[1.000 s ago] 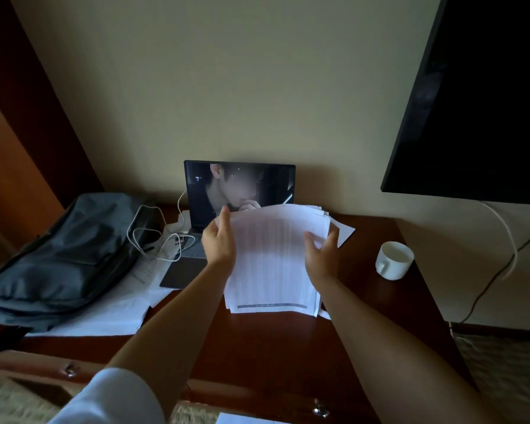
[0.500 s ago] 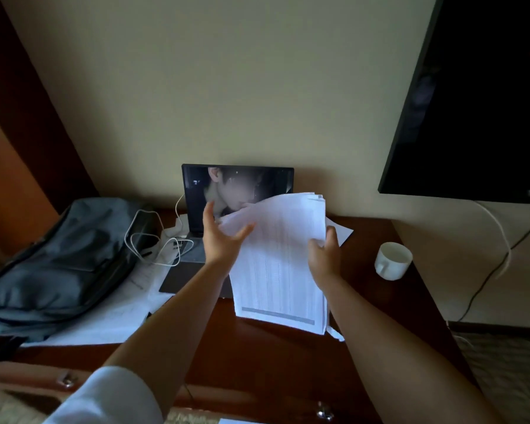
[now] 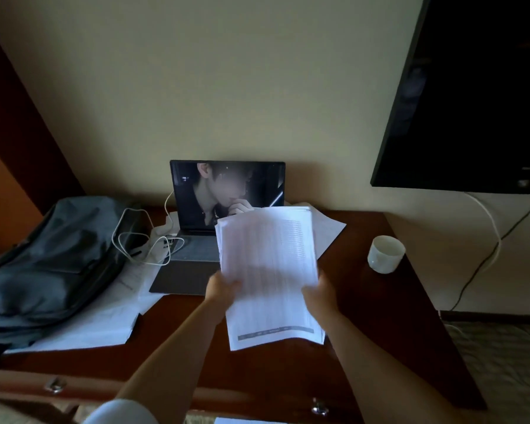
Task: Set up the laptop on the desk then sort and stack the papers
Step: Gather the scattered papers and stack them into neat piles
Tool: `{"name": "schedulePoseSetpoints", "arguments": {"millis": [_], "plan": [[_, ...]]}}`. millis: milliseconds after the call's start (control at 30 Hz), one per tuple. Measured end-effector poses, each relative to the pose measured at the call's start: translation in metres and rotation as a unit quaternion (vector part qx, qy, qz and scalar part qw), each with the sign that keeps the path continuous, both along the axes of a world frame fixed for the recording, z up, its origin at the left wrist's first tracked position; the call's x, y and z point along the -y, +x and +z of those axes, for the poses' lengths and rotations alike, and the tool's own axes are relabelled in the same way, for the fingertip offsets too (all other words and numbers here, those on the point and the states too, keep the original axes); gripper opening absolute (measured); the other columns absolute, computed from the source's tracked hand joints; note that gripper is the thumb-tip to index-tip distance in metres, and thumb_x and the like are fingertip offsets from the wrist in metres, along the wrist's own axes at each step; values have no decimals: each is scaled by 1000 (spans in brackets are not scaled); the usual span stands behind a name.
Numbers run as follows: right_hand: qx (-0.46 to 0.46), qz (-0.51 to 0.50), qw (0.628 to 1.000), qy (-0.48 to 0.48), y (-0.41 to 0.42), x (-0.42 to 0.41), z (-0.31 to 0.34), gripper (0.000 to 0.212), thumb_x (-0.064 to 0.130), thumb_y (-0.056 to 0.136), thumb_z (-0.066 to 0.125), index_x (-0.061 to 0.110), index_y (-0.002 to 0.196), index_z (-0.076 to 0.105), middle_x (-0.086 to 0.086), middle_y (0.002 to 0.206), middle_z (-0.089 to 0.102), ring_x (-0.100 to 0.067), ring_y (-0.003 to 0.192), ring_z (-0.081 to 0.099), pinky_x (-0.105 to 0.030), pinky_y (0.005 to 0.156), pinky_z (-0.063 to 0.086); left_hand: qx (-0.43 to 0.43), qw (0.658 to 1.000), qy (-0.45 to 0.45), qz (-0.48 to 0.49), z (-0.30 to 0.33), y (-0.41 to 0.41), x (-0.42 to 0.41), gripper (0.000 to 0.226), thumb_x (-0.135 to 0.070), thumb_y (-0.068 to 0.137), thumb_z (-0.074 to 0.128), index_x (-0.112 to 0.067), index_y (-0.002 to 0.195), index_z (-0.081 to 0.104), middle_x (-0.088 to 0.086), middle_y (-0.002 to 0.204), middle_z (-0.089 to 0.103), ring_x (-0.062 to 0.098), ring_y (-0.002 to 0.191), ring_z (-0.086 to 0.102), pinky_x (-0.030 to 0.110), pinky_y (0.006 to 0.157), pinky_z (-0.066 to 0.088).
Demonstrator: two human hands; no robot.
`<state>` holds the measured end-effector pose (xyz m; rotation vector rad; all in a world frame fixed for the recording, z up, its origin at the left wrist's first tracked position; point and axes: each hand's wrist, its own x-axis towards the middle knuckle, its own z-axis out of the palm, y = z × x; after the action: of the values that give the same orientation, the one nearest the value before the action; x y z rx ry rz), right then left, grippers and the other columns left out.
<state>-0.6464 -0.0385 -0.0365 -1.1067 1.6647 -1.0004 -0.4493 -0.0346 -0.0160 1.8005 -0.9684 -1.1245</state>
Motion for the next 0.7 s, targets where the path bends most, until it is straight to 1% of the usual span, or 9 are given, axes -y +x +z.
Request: {"name": "schedulePoseSetpoints", "arguments": {"millis": [100, 133, 200, 267, 333, 433, 533, 633, 700], "plan": [[-43, -10, 999, 16, -9, 3, -11, 49, 1, 88, 46, 5, 137, 43, -13, 127, 57, -30, 112, 58, -34, 81, 53, 37, 999, -11, 29, -8, -16, 7, 31, -2, 88, 54, -5, 118, 54, 10, 102, 60, 25, 89, 60, 35, 70, 52], [-58, -19, 998, 21, -15, 6, -8, 49, 1, 87, 44, 5, 136, 43, -15, 130, 55, -32, 116, 56, -36, 86, 52, 36, 999, -19, 26, -2, -25, 11, 30, -2, 88, 53, -7, 117, 54, 9, 102, 60, 24, 89, 59, 35, 71, 52], [-77, -41, 996, 29, -33, 13, -8, 48, -2, 86, 42, 4, 134, 43, -17, 130, 54, -34, 117, 55, -37, 89, 51, 39, 999, -28, 2, 7, -41, 21, 26, 0, 88, 50, -11, 111, 53, 5, 99, 58, 21, 87, 57, 31, 69, 50], [-91, -51, 993, 58, -50, 13, -15, 50, -3, 86, 42, 4, 136, 40, -18, 133, 51, -35, 119, 53, -40, 93, 51, 52, 998, -24, -25, 4, -57, 24, 33, 4, 85, 45, -10, 114, 54, 5, 99, 58, 20, 86, 56, 28, 66, 48], [-113, -41, 989, 88, -63, 8, -27, 57, -3, 88, 44, 7, 142, 33, -16, 139, 46, -34, 126, 48, -42, 98, 48, 75, 995, -6, -59, -10, -71, 18, 43, 9, 82, 43, -8, 120, 55, 6, 104, 60, 21, 91, 58, 28, 69, 50], [-171, -18, 981, 88, -78, -3, -45, 70, 3, 86, 57, 8, 147, 24, -16, 141, 43, -34, 129, 45, -43, 100, 46, 111, 988, 48, -99, -40, -83, -3, 48, 11, 82, 48, -9, 126, 52, 8, 113, 59, 27, 104, 59, 31, 74, 52], [-211, 28, 975, 69, -85, -19, -56, 73, 10, 82, 65, 11, 146, 29, -14, 141, 43, -31, 130, 42, -42, 103, 42, 136, 983, 85, -86, -59, -88, -32, 57, 10, 85, 52, -13, 137, 45, 9, 131, 55, 30, 116, 56, 35, 84, 53], [-199, 94, 974, 48, -78, -41, -61, 71, 11, 87, 63, 11, 148, 27, -12, 148, 34, -28, 137, 32, -37, 111, 32, 171, 982, 74, -41, -65, -90, -62, 51, 6, 88, 49, -11, 135, 49, 8, 134, 55, 26, 121, 53, 31, 95, 46], [-167, 133, 977, 27, -67, -57, -56, 66, 11, 89, 61, 13, 146, 29, -9, 147, 35, -26, 137, 33, -35, 109, 33, 195, 979, 58, -2, -63, -86, -81, 43, 3, 90, 48, -11, 130, 55, 7, 130, 58, 23, 119, 54, 25, 91, 44]]}}
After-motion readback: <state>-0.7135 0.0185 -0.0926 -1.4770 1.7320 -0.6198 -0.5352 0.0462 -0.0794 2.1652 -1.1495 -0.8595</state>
